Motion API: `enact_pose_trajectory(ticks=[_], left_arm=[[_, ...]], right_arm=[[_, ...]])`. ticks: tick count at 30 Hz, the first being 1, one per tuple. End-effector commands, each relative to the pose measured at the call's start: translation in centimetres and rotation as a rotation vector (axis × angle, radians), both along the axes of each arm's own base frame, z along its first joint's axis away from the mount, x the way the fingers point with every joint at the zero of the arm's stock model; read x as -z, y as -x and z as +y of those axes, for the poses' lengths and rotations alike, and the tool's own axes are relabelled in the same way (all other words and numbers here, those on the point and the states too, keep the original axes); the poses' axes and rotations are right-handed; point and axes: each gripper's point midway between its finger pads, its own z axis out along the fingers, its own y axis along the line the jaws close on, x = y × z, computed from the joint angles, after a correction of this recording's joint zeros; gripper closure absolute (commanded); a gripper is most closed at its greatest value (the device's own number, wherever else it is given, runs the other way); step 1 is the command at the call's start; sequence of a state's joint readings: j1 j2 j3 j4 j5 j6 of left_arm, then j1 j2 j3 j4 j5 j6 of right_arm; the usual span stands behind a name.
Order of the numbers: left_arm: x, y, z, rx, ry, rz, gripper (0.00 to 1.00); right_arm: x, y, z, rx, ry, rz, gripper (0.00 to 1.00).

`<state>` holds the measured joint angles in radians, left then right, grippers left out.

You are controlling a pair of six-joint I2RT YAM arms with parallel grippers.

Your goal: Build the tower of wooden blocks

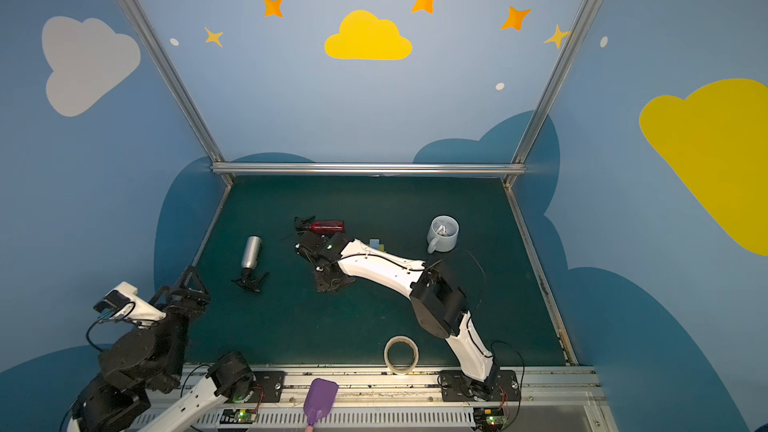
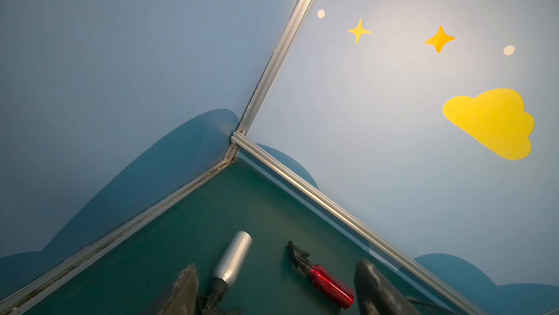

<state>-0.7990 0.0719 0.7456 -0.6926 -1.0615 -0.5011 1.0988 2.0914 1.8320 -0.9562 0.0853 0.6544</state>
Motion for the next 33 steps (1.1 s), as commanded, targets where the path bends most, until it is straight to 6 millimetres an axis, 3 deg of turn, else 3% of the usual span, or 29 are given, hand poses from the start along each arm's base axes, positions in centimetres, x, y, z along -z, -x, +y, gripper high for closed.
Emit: enact_pose_trajectory(ticks=[1,9,17,23,33], left_arm=[[-0.4,-1.0,-1.3,0.031,-0.042,0.018,0.19],[-0.8,-4.0,-5.3,0.101,-0.13,0.077,0.19],[-0.2,-7.6,-10.0,0.212,-0.201,0.171,0.19],[2.3,-10.9,-12.6,0.308,-0.137,0.28,0.19],[6.1,-14.7,-13.5,0.363,-0.025,0.407,0.19]], right_arm=[[-3.1,-0.9,-1.4,0.014,-0.022,-0.016,0.72],[-5.7,-3.3,-5.2,0.079,0.011,-0.062,0.73],[-6.5,-5.1,-7.7,0.122,0.023,-0.078,0.73],[-6.6,-5.9,-8.4,0.136,0.021,-0.072,0.73],[-6.2,-7.5,-10.0,0.197,0.046,-0.056,0.74]])
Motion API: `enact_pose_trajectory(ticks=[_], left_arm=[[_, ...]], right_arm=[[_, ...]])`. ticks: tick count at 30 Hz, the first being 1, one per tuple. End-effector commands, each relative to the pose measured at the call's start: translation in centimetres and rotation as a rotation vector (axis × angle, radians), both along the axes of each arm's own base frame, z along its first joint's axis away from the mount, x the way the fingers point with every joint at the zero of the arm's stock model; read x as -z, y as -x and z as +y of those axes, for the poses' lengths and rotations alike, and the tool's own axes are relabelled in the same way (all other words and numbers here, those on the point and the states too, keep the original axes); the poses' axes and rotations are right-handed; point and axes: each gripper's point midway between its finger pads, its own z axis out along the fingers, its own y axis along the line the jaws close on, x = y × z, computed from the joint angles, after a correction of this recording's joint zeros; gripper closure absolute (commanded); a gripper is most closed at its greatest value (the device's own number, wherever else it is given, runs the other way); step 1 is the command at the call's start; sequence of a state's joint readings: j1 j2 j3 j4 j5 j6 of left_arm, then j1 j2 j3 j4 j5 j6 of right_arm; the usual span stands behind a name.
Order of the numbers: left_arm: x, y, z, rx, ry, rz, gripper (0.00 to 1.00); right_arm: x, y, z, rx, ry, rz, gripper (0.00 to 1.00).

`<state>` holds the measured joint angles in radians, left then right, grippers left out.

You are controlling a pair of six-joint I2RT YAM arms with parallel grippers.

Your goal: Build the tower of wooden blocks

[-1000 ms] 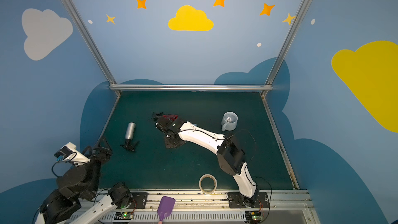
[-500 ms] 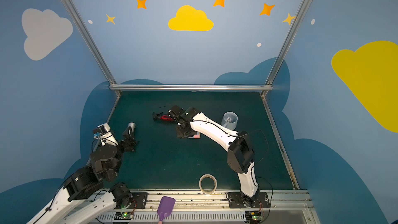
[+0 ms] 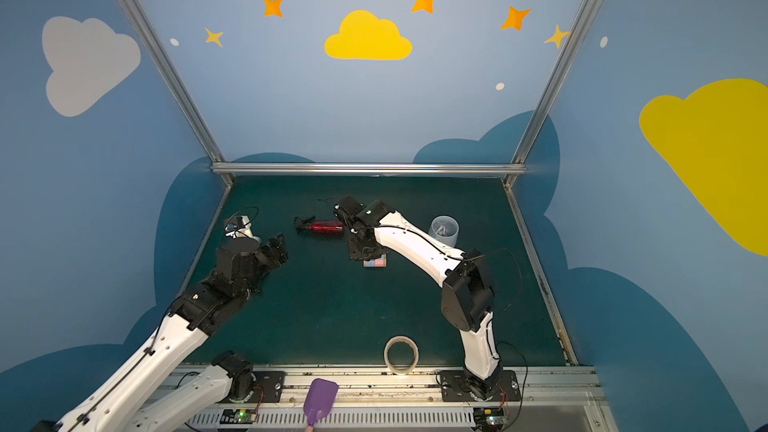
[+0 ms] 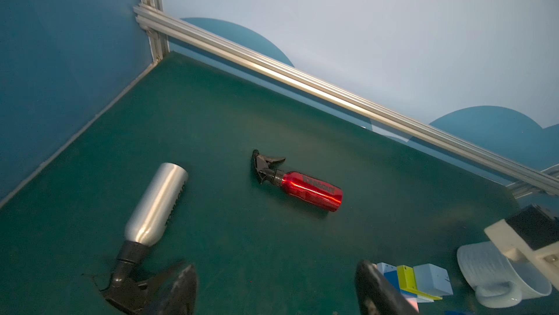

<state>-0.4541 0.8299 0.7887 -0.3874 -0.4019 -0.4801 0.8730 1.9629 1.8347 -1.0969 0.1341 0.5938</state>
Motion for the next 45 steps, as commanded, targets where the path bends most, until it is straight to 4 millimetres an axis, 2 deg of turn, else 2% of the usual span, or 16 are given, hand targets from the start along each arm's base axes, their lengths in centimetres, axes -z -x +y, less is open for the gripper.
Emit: enact_pose_trajectory(ticks=[1,6,18,30,45], left_arm=[[-0.7,-1.0,-1.2,0.05,0.084,-0.006,0.19],[0.2,-1.8,-1.3,0.056,0.1,0.022,0.19],[0.8,-2.2,-1.2,0.062,0.113,0.037,0.19],[1.1,-2.5,-1.1,0.066,0.119,0.042,0.19],[1.2,-2.4,-0.7,0.058,0.121,0.044,0.19]], right_arm=[[-1.4,-0.5,-0.9,0.021,0.006,-0.011,0.74],[-1.4,-1.4,-1.2,0.043,0.043,-0.022,0.75],[-0.2,-3.2,-1.6,0.079,0.078,0.003,0.75],[0.7,-3.9,-1.8,0.115,0.091,0.007,0.75],[0.9,-4.8,-1.6,0.147,0.065,0.002,0.75]])
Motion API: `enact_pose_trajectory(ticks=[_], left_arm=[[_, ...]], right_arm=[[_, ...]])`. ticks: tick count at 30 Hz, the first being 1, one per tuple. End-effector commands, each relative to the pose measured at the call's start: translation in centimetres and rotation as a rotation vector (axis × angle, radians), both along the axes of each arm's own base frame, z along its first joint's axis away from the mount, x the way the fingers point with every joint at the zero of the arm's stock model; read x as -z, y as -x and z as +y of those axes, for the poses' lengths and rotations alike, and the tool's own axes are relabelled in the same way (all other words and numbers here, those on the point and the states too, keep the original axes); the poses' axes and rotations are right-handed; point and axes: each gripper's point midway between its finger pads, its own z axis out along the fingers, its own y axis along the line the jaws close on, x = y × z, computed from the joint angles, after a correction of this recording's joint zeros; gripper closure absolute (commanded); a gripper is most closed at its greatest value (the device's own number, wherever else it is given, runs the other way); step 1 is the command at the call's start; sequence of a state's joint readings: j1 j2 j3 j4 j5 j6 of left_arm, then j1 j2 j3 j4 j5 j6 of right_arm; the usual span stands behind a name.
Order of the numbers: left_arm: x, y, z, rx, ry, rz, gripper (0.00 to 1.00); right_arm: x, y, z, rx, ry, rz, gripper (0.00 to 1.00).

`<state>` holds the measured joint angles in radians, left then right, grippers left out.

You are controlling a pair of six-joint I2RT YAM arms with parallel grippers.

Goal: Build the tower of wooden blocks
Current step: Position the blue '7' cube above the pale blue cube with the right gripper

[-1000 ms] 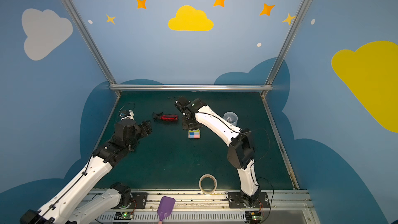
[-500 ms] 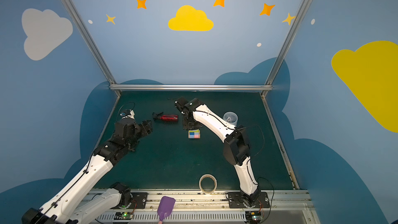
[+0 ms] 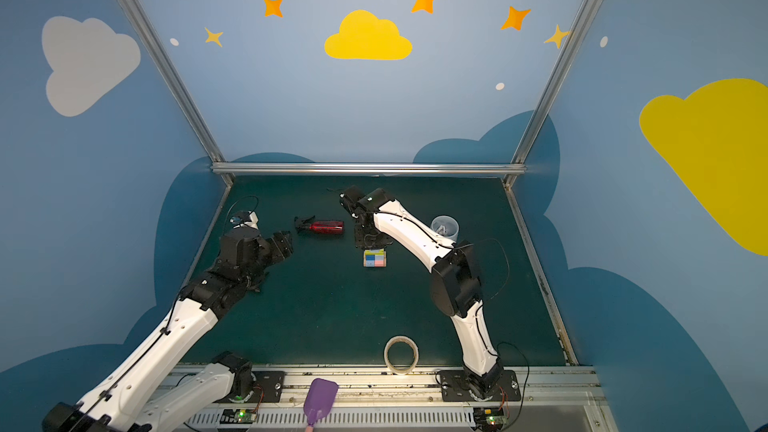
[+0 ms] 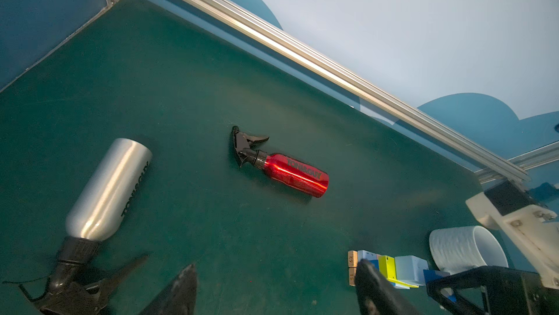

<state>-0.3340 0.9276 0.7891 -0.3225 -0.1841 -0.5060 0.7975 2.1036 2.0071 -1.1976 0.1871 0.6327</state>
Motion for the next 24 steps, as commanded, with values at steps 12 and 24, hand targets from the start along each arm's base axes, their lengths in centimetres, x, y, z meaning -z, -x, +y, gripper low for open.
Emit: enact_pose_trajectory(ticks=[12,24], left_arm=[[-0.74,-0.16,0.45,-0.01,0.008,-0.023,0.19],[-0.74,-0.18,0.56,-0.007,0.017,-0.024,0.19]], right_arm=[[0.16,-1.16,0.43,0.041,-0.013,-0.013,0.78],[0.54,-1.46,0.74,0.052,-0.026,-0.013,0.78]])
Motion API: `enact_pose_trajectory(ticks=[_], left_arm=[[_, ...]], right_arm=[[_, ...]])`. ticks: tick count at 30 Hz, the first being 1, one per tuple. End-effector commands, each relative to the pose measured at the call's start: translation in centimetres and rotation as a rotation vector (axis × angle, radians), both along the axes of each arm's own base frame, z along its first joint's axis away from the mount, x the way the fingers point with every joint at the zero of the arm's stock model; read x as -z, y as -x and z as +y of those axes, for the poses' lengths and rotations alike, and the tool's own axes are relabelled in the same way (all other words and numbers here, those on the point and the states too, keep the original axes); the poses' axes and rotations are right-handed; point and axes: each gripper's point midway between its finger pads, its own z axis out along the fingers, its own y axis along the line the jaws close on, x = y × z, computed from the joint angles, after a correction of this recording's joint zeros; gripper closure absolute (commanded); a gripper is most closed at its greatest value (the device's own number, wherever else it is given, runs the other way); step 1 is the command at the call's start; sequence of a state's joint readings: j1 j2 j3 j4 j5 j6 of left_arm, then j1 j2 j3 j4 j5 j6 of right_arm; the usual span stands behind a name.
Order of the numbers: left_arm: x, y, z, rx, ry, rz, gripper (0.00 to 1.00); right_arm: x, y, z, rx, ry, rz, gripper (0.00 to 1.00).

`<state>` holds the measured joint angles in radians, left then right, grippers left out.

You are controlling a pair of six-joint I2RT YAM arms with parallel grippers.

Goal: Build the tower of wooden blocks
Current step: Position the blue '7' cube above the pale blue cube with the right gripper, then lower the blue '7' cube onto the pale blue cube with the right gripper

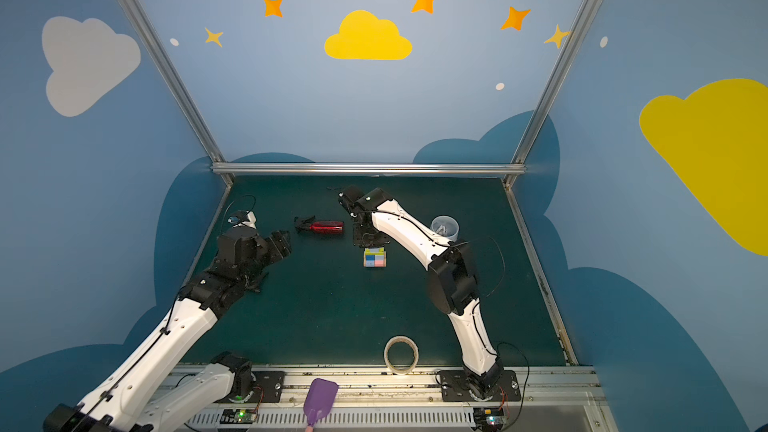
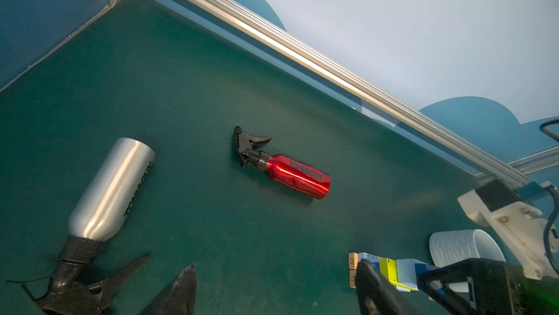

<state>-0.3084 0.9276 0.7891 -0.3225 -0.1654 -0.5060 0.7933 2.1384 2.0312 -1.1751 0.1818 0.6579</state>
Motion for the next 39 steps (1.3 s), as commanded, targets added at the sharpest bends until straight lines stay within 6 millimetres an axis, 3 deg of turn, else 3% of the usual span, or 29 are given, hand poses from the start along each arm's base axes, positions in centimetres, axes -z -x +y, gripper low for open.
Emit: enact_pose_trajectory(ticks=[1,39], left_arm=[[-0.72,-0.07,0.08,0.002,0.009,-0.026,0.19],[-0.63,0.13,0.49,-0.006,0.017,-0.023,0.19]], right_arm=[[-0.19,-0.61,0.07,0.024,-0.008,-0.009,0.78],[-0.2,-1.23,0.0,0.035,-0.016,-0.017,0.76]])
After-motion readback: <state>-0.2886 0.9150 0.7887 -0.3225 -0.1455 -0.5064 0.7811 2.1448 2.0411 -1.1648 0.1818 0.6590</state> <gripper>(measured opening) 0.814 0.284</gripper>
